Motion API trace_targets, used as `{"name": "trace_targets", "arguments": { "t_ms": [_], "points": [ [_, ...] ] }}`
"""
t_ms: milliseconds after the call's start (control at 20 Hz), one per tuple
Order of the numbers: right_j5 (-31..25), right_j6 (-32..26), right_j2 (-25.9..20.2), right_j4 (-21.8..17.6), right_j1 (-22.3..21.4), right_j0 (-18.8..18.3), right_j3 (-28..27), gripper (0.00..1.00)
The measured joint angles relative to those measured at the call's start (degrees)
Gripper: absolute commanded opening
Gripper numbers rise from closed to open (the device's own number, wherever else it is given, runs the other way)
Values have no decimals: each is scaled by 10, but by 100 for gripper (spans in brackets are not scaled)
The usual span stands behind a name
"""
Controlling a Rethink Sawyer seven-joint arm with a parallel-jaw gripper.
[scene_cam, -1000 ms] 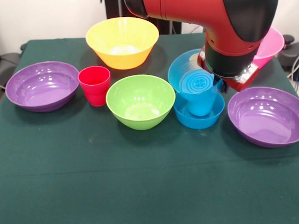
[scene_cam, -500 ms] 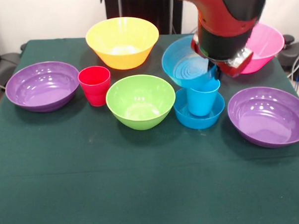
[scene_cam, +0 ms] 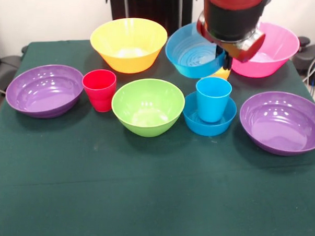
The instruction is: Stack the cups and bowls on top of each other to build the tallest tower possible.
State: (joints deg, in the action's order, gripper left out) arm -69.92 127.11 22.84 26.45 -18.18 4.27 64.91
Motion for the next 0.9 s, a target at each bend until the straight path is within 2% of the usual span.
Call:
{"name": "trace_targets", "arguments": {
  "t_ms": [300, 650, 900],
  "points": [
    [4, 0, 8, -1, -10, 11, 0, 0],
    [92, 0, 27, -7, 0, 33, 0, 0],
    [131, 0, 42, -17, 11, 44, 0, 0]
  ]
}}
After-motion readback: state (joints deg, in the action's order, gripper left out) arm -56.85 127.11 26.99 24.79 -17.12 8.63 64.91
